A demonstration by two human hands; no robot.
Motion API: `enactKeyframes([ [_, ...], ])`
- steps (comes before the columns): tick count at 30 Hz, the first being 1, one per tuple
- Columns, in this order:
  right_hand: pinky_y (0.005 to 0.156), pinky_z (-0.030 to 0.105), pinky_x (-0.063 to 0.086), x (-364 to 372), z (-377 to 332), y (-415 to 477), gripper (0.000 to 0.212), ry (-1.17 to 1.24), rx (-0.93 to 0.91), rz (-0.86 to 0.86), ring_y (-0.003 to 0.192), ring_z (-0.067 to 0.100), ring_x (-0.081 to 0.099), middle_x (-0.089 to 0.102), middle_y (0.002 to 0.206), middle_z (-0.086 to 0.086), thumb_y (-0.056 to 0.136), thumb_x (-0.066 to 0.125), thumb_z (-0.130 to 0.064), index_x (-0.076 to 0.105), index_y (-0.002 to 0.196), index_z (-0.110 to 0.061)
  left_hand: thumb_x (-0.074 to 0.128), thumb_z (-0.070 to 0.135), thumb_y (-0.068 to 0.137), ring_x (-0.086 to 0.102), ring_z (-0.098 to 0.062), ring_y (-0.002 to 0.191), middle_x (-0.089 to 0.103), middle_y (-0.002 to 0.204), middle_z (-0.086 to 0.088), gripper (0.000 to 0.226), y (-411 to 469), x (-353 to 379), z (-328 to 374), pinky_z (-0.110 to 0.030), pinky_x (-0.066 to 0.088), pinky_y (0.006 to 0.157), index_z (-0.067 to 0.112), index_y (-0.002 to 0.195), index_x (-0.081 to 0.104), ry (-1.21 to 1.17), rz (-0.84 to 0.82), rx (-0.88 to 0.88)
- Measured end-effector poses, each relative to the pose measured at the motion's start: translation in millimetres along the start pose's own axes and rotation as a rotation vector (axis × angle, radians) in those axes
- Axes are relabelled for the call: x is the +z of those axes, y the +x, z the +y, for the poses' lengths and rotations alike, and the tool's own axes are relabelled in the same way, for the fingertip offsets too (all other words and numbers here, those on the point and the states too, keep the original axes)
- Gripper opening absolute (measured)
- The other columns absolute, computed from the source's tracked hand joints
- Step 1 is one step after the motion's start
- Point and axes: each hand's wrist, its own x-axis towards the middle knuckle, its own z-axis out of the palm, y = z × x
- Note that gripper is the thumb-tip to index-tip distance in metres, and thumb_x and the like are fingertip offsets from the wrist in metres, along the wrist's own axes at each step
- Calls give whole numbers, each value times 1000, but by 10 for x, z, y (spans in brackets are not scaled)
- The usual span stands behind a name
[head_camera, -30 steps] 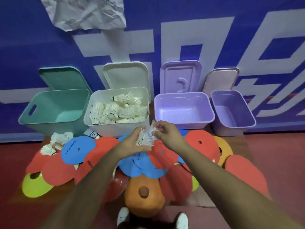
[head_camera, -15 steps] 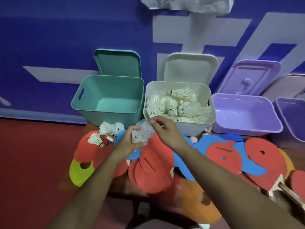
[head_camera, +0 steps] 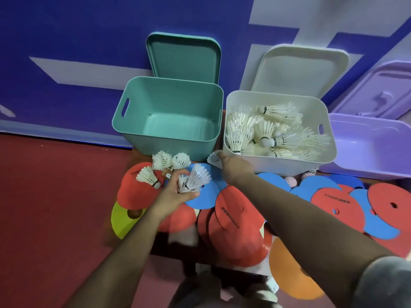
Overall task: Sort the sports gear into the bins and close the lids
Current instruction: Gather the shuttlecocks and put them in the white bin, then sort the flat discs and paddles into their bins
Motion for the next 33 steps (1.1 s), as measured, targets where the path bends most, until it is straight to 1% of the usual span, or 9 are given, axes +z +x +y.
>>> enactKeyframes([
  [5,71,34,49,129,82,-106,28,-120,-41,158,98,31,66,66,109,7,89,53,-10,60,115,-19,80,7,71,63,-9,97,66,111,0,55,-2,-6,-55,-26,50,87,38,109,53,-30,-23,-9],
  [8,63,34,41,71,154,-344,9,182,-173,320,86,34,62,65,91,11,91,52,-19,59,96,-16,79,10,70,62,-7,98,64,114,-3,54,-11,-33,-13,-26,49,88,39,108,52,-13,-29,-11],
  [13,76,24,47,-225,258,-786,11,809,-201,434,85,14,57,53,93,1,97,57,-31,64,92,-24,77,2,78,56,4,91,57,110,6,52,18,14,158,-12,44,82,28,112,48,86,-90,27],
  [18,76,46,53,-312,354,-942,21,862,-100,311,74,17,60,62,84,5,95,59,-34,65,83,-18,81,14,74,61,-14,95,61,109,-1,56,116,275,558,-24,49,84,33,115,48,165,-179,165],
  [22,77,51,53,-463,527,-1034,15,1003,-18,315,77,29,65,67,81,13,97,55,-27,58,85,-19,79,18,79,59,4,70,60,100,4,56,197,587,1028,-12,47,56,32,120,45,176,-230,213],
  [24,75,54,53,-570,663,-1045,3,1076,12,374,73,29,62,65,80,13,99,52,-24,52,97,-22,81,31,73,66,-7,90,62,108,4,63,276,731,1234,-26,57,72,38,122,43,170,-230,234],
  [27,79,46,54,-758,811,-1034,11,1125,77,463,82,23,68,64,88,4,102,46,-31,51,100,-21,72,34,71,56,-24,116,53,131,-2,77,499,958,1462,-39,49,98,41,136,32,251,-213,230],
  [30,78,39,55,-883,930,-931,29,1167,151,457,84,17,69,63,92,3,99,46,-45,53,92,-18,60,34,63,45,-26,130,40,146,-3,92,745,1160,1628,-41,40,107,41,147,21,244,-206,132],
  [33,78,45,56,-935,1031,-695,36,1110,199,459,82,23,70,66,99,12,98,46,-48,51,101,-12,72,43,66,54,-20,122,49,139,1,97,936,1207,1580,-43,43,106,38,148,19,287,-170,166],
])
